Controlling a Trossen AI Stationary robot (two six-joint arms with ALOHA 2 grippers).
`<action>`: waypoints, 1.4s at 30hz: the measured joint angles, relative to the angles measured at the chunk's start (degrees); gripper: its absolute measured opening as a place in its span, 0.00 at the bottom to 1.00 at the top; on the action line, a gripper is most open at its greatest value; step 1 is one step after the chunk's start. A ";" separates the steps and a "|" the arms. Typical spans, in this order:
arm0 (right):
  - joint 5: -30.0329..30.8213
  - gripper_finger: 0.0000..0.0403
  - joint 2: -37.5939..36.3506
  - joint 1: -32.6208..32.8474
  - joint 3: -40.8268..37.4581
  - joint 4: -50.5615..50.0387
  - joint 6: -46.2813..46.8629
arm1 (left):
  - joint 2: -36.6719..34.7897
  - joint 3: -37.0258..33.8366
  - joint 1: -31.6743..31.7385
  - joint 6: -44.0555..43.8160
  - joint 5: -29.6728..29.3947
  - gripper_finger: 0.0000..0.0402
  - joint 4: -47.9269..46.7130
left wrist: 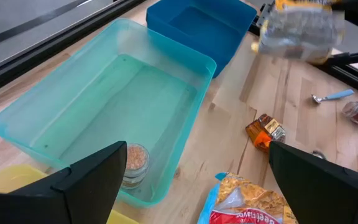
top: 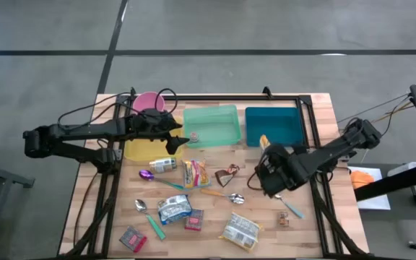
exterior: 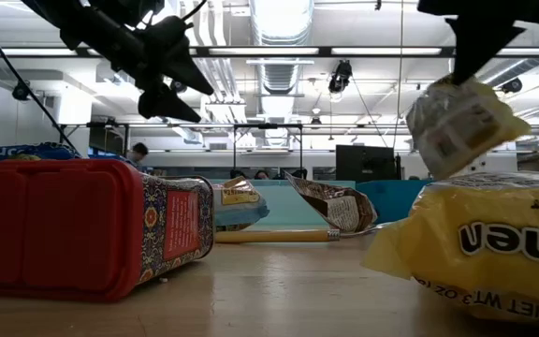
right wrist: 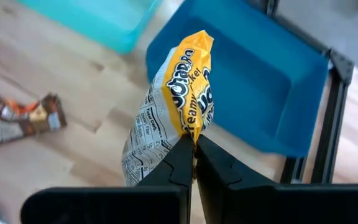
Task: Pick & Place Food Item
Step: Put the top yellow noodle pack into the blue bin
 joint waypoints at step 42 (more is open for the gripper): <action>2.63 0.03 -13.79 -34.42 -8.49 17.53 -48.41 | 0.00 3.17 5.31 5.59 -0.20 0.99 1.37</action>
